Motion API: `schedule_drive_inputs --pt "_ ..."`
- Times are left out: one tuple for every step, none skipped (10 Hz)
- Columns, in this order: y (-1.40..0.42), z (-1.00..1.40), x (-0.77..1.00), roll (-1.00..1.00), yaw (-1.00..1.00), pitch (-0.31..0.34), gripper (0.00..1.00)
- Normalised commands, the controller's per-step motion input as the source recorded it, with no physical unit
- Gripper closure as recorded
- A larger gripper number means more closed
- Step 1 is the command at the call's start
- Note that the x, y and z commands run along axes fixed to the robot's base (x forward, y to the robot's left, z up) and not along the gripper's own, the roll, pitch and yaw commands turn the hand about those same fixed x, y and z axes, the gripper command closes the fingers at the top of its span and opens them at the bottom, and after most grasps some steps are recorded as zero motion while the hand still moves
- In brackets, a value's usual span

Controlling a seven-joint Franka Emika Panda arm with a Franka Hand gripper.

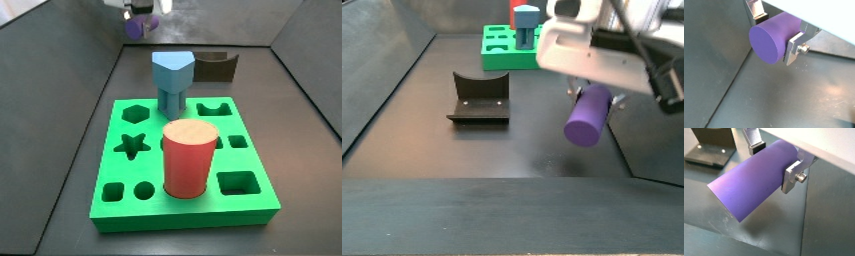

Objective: Pick up the round object. Move up. Place the round object on the fixture. Regrasp the round object. Move to above the board. Insert the round object.
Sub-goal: Place the round object on the fixture.

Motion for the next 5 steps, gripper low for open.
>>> schedule_drive_inputs --pt "0.0 1.0 -0.02 0.04 -0.02 0.028 1.0" --pt "0.01 1.0 -0.03 0.05 -0.03 0.037 1.0" --pt "0.0 1.0 -0.03 0.06 -0.02 0.042 1.0" --pt "0.0 1.0 -0.04 0.07 -0.01 0.045 1.0" --pt "0.0 1.0 -0.04 0.08 0.0 0.05 1.0"
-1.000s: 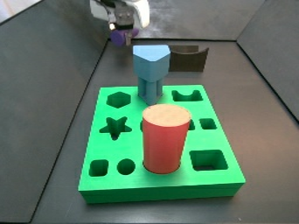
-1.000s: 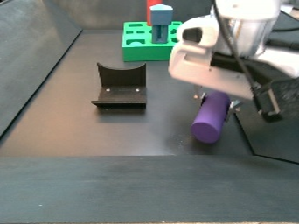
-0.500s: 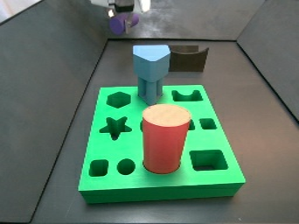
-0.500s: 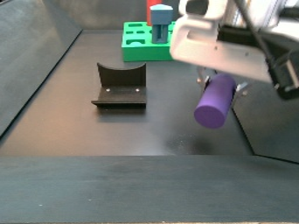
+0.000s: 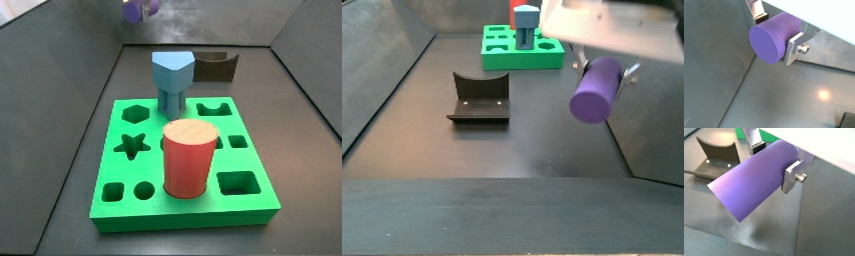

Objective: Pick up the round object. Move up. Place the round object on the fixture. Regrasp the round object. Move to above the board. Insert the round object.
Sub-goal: Place the round object on the fixture.

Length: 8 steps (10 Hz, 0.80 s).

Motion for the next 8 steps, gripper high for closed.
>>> schedule_drive_inputs --pt "0.0 0.9 -0.04 0.08 0.0 0.057 1.0" --pt "0.01 0.71 -0.03 0.09 0.01 0.062 1.0" --pt "0.01 0.62 -0.02 0.09 0.01 0.067 1.0" --pt "0.01 0.42 -0.01 0.08 0.02 0.077 1.0" --pt "0.01 0.22 -0.01 0.06 0.02 0.08 1.0" --pt "-0.34 -0.11 1.0 -0.2 1.0 0.136 1.0" --pt "-0.33 -0.13 1.0 -0.2 1.0 0.138 1.0" --pt "-0.29 -0.11 1.0 -0.24 1.0 0.153 1.0"
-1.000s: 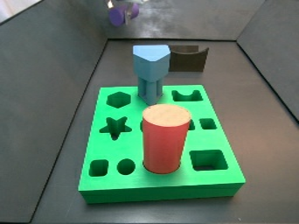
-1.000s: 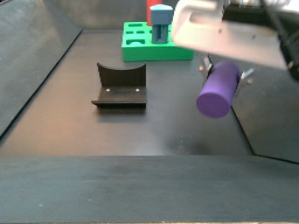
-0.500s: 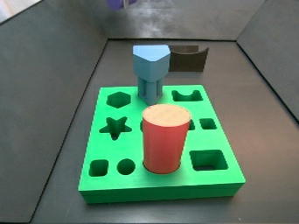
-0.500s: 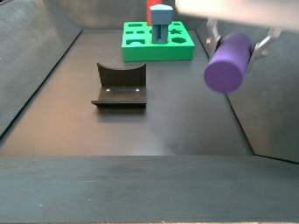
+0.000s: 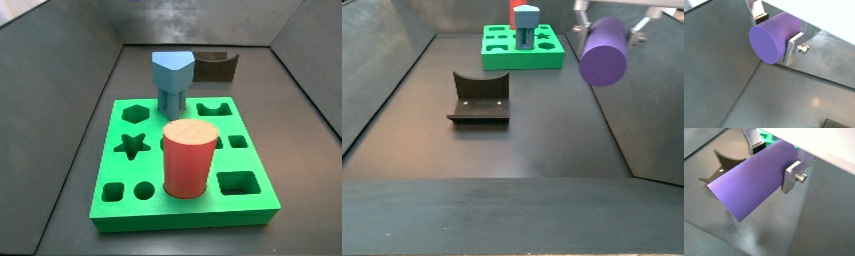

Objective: Pick up the round object. Move up. Place the round object on the fixture. Regrasp the round object. Move to above the board. Insert the round object.
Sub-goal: Place the round object on the fixture.

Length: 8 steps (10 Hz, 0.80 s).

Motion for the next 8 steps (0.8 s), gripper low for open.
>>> schedule_drive_inputs --pt "-0.28 -0.11 1.0 -0.26 1.0 0.162 1.0" --pt "-0.26 -0.1 1.0 -0.29 1.0 0.206 1.0" --pt "-0.24 -0.09 1.0 -0.28 0.87 0.242 1.0" --pt "-0.22 -0.08 1.0 -0.23 0.63 0.224 1.0" --pt "-0.21 -0.08 1.0 -0.19 0.48 0.206 1.0" --pt "-0.19 -0.07 1.0 -0.14 0.26 0.177 1.0" --pt "-0.18 -0.07 1.0 -0.12 0.16 0.161 1.0" --pt "-0.16 -0.06 1.0 -0.1 0.08 0.147 1.0"
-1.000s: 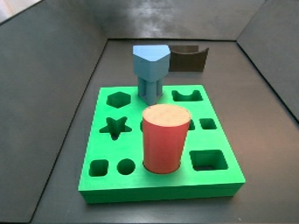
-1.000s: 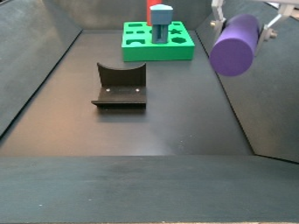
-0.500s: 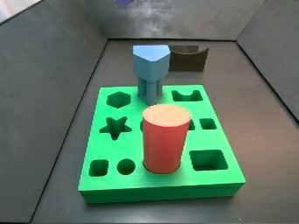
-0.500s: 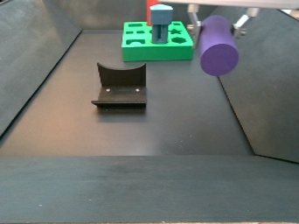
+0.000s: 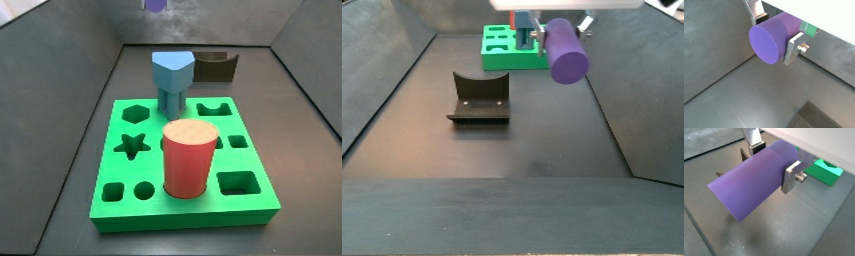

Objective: Pick up the round object. Move up. Place the round object on the fixture. Regrasp the round object. Move to above the board. Insert the round object.
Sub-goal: Place the round object on the fixture.

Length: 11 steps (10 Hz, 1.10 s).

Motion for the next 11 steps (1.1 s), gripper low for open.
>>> schedule_drive_inputs --pt "-0.16 -0.06 1.0 -0.1 0.06 0.143 1.0" --pt "-0.14 -0.05 1.0 -0.09 0.04 0.128 1.0" --pt "-0.13 -0.05 1.0 -0.09 0.03 0.129 1.0" --pt "-0.11 -0.04 1.0 -0.1 0.02 0.127 1.0" --pt "-0.39 0.23 1.0 -1.0 0.0 -0.132 1.0" --pt "-0.36 0.24 1.0 -1.0 -0.01 -0.127 1.0" --pt "-0.31 0.22 1.0 -1.0 -0.02 -0.118 1.0" --pt "-0.23 0.14 1.0 -1.0 -0.02 -0.087 1.0" --pt "-0.19 0.12 1.0 -1.0 -0.02 -0.075 1.0" --pt "-0.12 0.08 1.0 -1.0 -0.02 -0.044 1.0" --pt "-0.07 0.05 1.0 -1.0 -0.02 -0.025 1.0"
